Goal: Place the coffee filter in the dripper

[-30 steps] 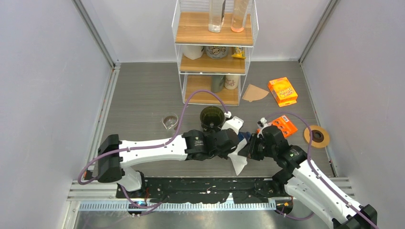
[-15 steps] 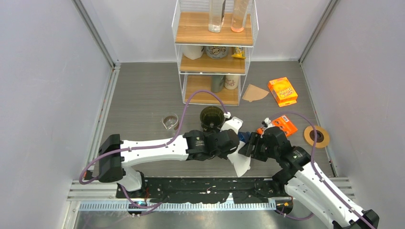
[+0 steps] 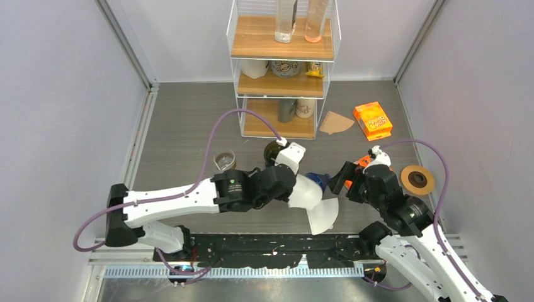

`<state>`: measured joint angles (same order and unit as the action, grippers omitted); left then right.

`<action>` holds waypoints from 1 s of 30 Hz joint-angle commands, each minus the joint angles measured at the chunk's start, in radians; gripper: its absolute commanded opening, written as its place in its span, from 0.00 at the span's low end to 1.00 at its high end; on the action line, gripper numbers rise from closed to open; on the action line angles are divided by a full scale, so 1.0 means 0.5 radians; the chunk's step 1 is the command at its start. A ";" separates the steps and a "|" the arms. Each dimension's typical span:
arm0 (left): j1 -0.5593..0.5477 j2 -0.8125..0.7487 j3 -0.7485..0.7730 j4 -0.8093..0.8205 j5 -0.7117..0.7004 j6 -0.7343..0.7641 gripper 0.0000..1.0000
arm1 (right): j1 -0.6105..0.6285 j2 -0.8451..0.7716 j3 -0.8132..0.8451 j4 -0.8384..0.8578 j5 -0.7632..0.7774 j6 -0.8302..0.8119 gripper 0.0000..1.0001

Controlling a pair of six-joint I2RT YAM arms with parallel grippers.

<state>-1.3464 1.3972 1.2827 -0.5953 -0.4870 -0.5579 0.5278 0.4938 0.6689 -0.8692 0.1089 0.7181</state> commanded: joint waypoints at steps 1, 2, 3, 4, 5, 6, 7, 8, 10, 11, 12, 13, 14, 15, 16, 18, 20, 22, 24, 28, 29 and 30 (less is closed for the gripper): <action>0.001 -0.159 -0.064 0.091 -0.219 0.107 0.00 | -0.003 -0.040 0.164 0.034 0.199 -0.131 0.95; 0.009 -0.171 -0.066 0.093 -0.239 0.125 0.00 | -0.003 -0.055 0.192 0.090 0.176 -0.161 0.95; 0.019 -0.183 -0.061 0.084 -0.262 0.133 0.00 | -0.003 -0.064 0.202 0.123 0.127 -0.207 0.96; 0.031 -0.200 -0.052 0.073 -0.277 0.136 0.00 | -0.003 -0.083 0.219 0.178 0.106 -0.228 0.95; 0.048 -0.219 -0.052 0.071 -0.285 0.147 0.00 | -0.003 -0.089 0.226 0.203 0.081 -0.264 0.95; 0.067 -0.245 -0.054 0.077 -0.287 0.164 0.00 | -0.003 -0.097 0.234 0.246 0.071 -0.283 0.95; 0.089 -0.272 -0.059 0.091 -0.287 0.177 0.00 | -0.003 -0.102 0.236 0.262 0.065 -0.321 0.95; 0.116 -0.300 -0.064 0.104 -0.274 0.189 0.00 | -0.003 -0.104 0.237 0.289 0.068 -0.334 0.95; 0.189 -0.354 -0.061 0.124 -0.191 0.211 0.00 | -0.003 -0.103 0.227 0.323 0.078 -0.391 0.95; 0.233 -0.377 -0.060 0.134 -0.124 0.228 0.00 | -0.003 -0.100 0.225 0.331 0.093 -0.404 0.95; 0.278 -0.400 -0.052 0.135 -0.064 0.234 0.00 | -0.003 -0.095 0.220 0.345 0.106 -0.424 0.96; 0.320 -0.417 -0.042 0.130 -0.012 0.234 0.00 | -0.003 -0.092 0.217 0.353 0.135 -0.433 0.96; 0.362 -0.430 -0.025 0.117 0.031 0.234 0.00 | -0.003 -0.086 0.211 0.372 0.149 -0.454 0.96; 0.395 -0.438 -0.001 0.088 0.056 0.227 0.00 | -0.003 -0.081 0.205 0.382 0.172 -0.462 0.95; 0.438 -0.437 0.027 0.057 0.073 0.219 0.00 | -0.003 -0.078 0.191 0.410 0.181 -0.479 0.95; 0.490 -0.419 0.090 -0.004 0.108 0.204 0.00 | -0.003 -0.073 0.172 0.453 0.219 -0.507 0.95; 0.542 -0.382 0.160 -0.060 0.154 0.179 0.00 | -0.003 -0.066 0.154 0.493 0.249 -0.530 0.95; 0.600 -0.333 0.226 -0.110 0.224 0.155 0.00 | -0.003 -0.056 0.138 0.527 0.285 -0.547 0.95; 0.655 -0.271 0.290 -0.144 0.317 0.129 0.00 | -0.002 -0.047 0.119 0.558 0.327 -0.564 0.95; 0.770 -0.137 0.414 -0.213 0.526 0.044 0.00 | -0.004 -0.029 0.086 0.604 0.398 -0.570 0.96; 0.802 -0.093 0.453 -0.245 0.596 0.019 0.00 | -0.003 -0.020 0.077 0.613 0.409 -0.572 0.95; 0.839 -0.049 0.501 -0.297 0.661 -0.008 0.00 | -0.003 -0.013 0.073 0.614 0.431 -0.574 0.95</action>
<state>-0.9810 1.3079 1.4479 -0.6720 -0.3050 -0.5037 0.5278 0.4736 0.7151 -0.6331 0.2565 0.4538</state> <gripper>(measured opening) 0.036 0.955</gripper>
